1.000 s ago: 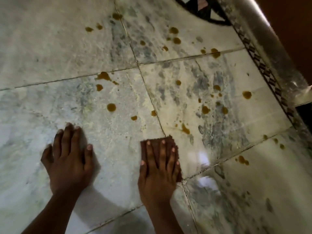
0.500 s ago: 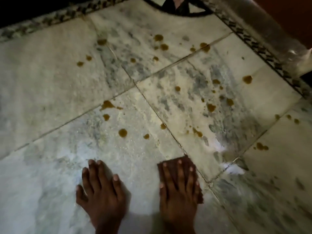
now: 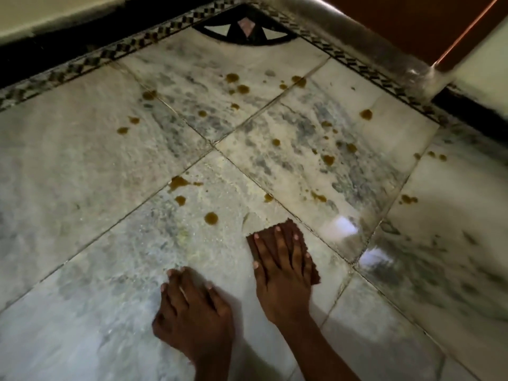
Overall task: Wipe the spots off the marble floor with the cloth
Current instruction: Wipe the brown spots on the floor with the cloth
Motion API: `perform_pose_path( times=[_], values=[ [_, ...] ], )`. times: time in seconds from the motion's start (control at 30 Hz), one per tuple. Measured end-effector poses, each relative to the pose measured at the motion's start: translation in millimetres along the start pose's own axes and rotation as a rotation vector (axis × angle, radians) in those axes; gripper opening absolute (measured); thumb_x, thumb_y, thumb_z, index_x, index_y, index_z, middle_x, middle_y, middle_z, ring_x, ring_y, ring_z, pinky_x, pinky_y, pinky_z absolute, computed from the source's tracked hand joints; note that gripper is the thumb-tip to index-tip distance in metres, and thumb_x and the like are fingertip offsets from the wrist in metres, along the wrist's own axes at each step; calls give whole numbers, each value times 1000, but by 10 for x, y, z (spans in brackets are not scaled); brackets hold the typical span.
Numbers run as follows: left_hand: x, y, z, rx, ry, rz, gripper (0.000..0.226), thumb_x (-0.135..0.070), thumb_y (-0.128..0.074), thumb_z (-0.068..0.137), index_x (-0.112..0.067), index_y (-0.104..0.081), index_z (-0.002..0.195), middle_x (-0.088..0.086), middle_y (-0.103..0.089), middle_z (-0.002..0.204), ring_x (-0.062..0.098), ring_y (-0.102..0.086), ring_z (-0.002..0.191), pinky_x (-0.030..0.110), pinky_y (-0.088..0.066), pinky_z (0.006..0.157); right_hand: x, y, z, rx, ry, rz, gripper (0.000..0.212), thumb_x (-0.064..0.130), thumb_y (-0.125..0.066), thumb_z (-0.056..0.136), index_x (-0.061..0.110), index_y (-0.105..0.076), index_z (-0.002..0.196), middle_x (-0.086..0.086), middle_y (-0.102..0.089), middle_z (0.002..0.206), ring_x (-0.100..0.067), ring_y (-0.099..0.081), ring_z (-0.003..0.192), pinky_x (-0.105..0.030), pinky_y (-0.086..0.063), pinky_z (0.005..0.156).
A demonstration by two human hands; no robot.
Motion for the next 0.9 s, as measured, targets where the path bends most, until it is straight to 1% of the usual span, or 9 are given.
perform_pose_path(
  times=[0.07, 0.17, 0.37, 0.5, 0.6, 0.67, 0.77, 0.83, 0.9],
  values=[
    [6, 115, 371, -55, 23, -41, 53, -34, -55, 93, -12, -57, 141, 17, -62, 144, 42, -58, 127, 54, -41, 101, 88, -38, 232, -86, -112, 56, 57, 49, -36, 108, 50, -22, 164, 2, -12, 178, -32, -5, 165, -65, -15, 127],
    [8, 233, 1192, -107, -141, -21, 59, -36, -50, 93, -11, -53, 146, 16, -55, 154, 41, -53, 137, 54, -40, 109, 363, -182, 642, -87, -119, 98, 57, 51, -31, 107, 46, -25, 164, 0, -16, 178, -36, -7, 164, -67, -13, 126],
    [315, 348, 2261, -56, -329, 79, 65, -40, -44, 97, -6, -50, 152, 19, -46, 164, 43, -47, 148, 62, -43, 112, 590, -143, 189, -9, 330, 27, 55, 55, -34, 108, 55, -22, 162, 10, -13, 177, -27, -8, 165, -59, -21, 127],
    [607, 265, 2200, -47, -296, 107, 67, -52, -32, 104, -19, -43, 161, 10, -36, 174, 35, -35, 159, 60, -33, 121, 141, -36, 370, -116, 54, 8, 56, 51, -39, 106, 48, -33, 161, 1, -24, 176, -33, -17, 163, -63, -25, 124],
    [706, 236, 2170, -103, -249, 91, 63, -52, -35, 105, -24, -43, 162, 8, -33, 175, 33, -30, 162, 58, -27, 125, 457, -223, 941, -158, -155, 69, 55, 51, -34, 108, 43, -34, 162, -6, -30, 174, -43, -19, 161, -68, -18, 123],
    [741, 235, 2218, -110, -205, 98, 66, -54, -34, 105, -22, -41, 163, 11, -30, 176, 33, -26, 164, 60, -24, 126, 874, -329, 1106, -141, -82, 65, 55, 53, -35, 107, 44, -34, 162, -6, -30, 174, -45, -20, 161, -70, -17, 123],
    [767, 262, 2238, -104, -163, 89, 69, -55, -32, 106, -20, -39, 164, 11, -29, 177, 32, -24, 164, 60, -24, 127, 1225, -296, 770, -59, 218, 30, 56, 55, -34, 108, 49, -25, 163, 2, -18, 177, -35, -9, 164, -66, -17, 126],
    [748, 270, 2220, -95, -156, 84, 69, -56, -30, 105, -20, -39, 164, 10, -28, 177, 31, -25, 164, 60, -24, 128, 1082, -186, 452, -27, 355, 28, 56, 54, -36, 108, 52, -24, 162, 6, -18, 177, -30, -11, 165, -63, -25, 123],
    [754, 275, 2253, -89, -148, 83, 69, -55, -31, 105, -20, -40, 164, 10, -29, 177, 31, -26, 164, 60, -24, 127, 827, -130, 454, -27, 324, 27, 56, 52, -39, 106, 53, -26, 161, 6, -20, 176, -29, -15, 164, -62, -29, 122]
  ],
)
Point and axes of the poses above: each hand's wrist, its own z-axis towards the middle knuckle, its own y-axis out of the back of the hand, x = y × z, the point moved 8 cm from there along z, towards the middle knuckle
